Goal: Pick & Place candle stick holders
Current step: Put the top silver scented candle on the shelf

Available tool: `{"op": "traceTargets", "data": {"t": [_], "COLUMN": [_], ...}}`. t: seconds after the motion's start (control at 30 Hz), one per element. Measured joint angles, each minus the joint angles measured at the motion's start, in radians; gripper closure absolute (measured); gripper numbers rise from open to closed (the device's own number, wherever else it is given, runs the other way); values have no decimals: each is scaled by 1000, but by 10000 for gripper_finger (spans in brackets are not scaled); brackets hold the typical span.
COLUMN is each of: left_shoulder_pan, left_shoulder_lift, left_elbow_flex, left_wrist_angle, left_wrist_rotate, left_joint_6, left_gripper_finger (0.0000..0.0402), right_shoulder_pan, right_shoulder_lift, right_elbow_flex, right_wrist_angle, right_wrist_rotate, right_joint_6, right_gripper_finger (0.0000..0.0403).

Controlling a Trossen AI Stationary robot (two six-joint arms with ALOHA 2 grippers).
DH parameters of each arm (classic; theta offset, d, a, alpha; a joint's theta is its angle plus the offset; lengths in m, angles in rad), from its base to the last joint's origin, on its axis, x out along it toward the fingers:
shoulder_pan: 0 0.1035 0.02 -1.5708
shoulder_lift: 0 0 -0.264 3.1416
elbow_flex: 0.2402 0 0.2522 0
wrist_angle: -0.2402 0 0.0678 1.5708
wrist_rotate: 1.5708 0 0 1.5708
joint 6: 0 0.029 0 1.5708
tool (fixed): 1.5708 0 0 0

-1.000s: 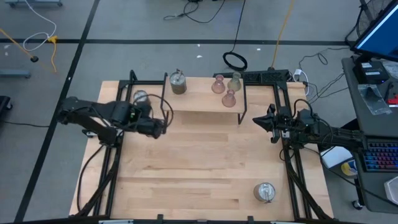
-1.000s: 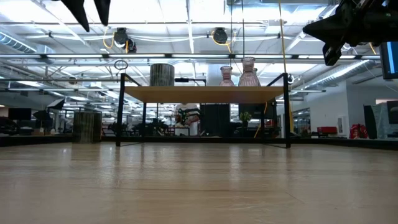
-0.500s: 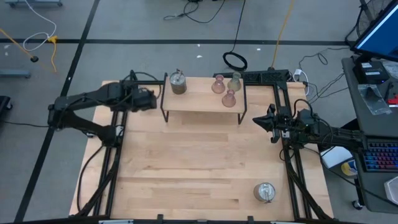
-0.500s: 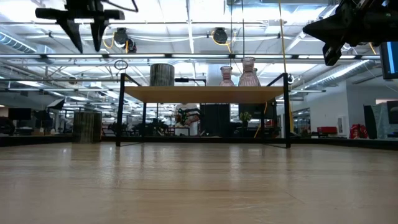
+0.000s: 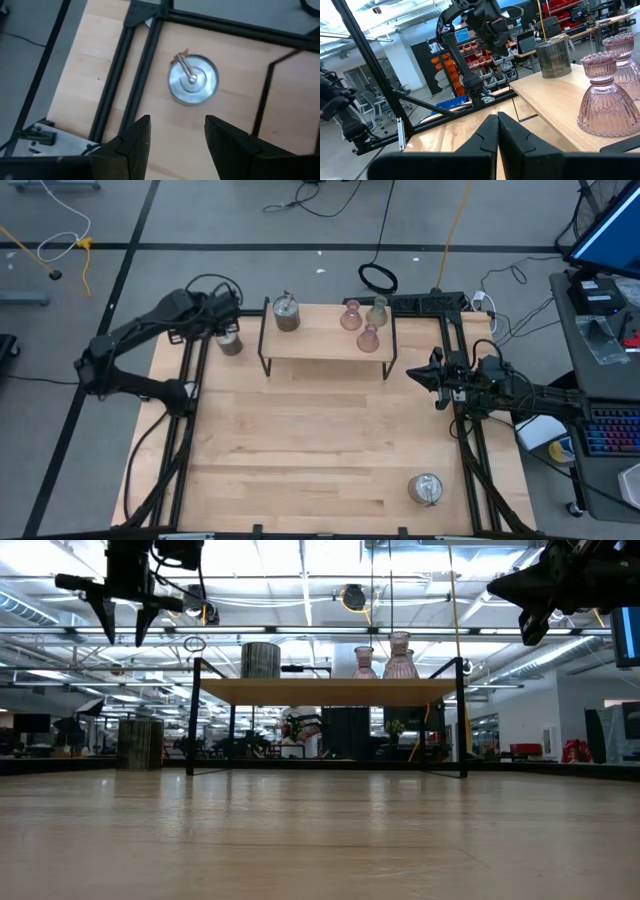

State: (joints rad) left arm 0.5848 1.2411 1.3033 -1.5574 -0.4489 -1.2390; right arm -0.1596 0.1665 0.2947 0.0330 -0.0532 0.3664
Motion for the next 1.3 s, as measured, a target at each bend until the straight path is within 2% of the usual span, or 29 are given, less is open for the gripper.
{"op": "traceTargets", "data": {"t": [0.37,0.63,0.8,0.97,1.1,1.3], "left_shoulder_pan": [207,304,337,362,383,419], "left_shoulder_lift": [0,3,3,3,3,3], "left_elbow_flex": [0,-11,-90,-192,-254,-324], "left_wrist_angle": [138,159,207,330,404,412], "left_wrist_rotate": [56,82,129,195,214,216], "left_joint_6": [167,203,209,208,205,183], "left_gripper_finger": [213,213,213,213,213,213], "right_shoulder_pan": [0,0,0,0,0,0], "right_shoulder_lift": [0,0,0,0,0,0], "right_elbow_flex": [0,0,0,0,0,0], "right_wrist_angle": [0,0,0,0,0,0], "right_wrist_rotate": [0,0,1,1,1,1], "right_joint_6": [0,0,0,0,0,0], "right_gripper_finger": [403,403,403,403,403,403]}}
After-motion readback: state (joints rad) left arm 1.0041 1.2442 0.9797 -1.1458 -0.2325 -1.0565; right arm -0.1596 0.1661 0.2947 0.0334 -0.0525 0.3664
